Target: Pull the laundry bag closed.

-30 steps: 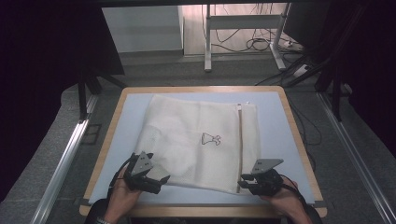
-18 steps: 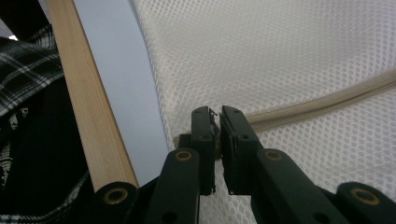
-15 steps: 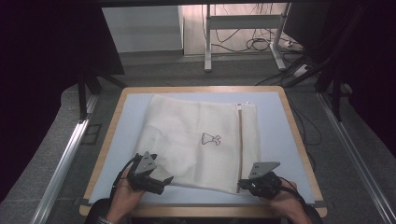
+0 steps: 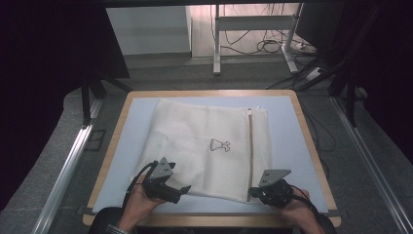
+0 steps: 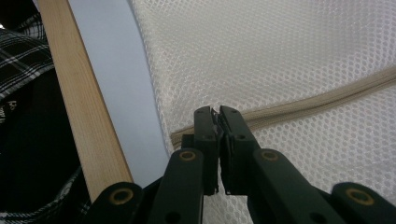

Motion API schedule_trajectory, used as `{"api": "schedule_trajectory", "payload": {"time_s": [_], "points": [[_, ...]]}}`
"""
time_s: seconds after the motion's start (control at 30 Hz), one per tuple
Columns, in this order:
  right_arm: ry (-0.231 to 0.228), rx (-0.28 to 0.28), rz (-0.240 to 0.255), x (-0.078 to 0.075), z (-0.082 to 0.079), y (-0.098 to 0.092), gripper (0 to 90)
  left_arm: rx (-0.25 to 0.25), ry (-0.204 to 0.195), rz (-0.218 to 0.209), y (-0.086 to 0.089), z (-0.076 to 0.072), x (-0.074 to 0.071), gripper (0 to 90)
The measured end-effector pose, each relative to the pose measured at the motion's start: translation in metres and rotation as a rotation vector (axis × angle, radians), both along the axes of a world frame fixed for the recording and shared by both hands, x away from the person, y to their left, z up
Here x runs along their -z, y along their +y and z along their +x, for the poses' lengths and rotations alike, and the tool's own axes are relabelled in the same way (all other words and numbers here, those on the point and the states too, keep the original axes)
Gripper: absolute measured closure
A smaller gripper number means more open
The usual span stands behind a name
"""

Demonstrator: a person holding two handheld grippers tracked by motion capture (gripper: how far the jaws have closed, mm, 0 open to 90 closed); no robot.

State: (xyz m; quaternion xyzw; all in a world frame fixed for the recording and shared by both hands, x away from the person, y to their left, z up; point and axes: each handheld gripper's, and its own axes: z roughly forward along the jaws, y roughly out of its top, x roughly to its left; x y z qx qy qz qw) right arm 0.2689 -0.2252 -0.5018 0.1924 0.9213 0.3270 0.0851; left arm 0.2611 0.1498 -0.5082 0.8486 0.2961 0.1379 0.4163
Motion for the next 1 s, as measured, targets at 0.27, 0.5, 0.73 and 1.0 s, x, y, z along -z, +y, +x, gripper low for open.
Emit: {"api": "schedule_trajectory", "payload": {"time_s": [0.27,0.5,0.73,1.0], "points": [[0.009,0.01,0.001,-0.001,0.001,0.0,85.6,0.046,0.012,-0.015,-0.012,0.001,-0.002,16.9],[0.009,0.012,-0.002,-0.001,0.001,0.001,85.7,0.104,0.028,-0.038,-0.023,0.004,-0.002,27.6],[0.02,0.026,0.0,0.0,0.002,0.001,85.7,0.166,0.047,-0.089,-0.036,0.008,-0.003,36.4],[0.031,0.036,0.004,-0.001,0.002,0.002,85.8,0.227,0.065,-0.095,-0.056,0.011,-0.001,45.4]]}}
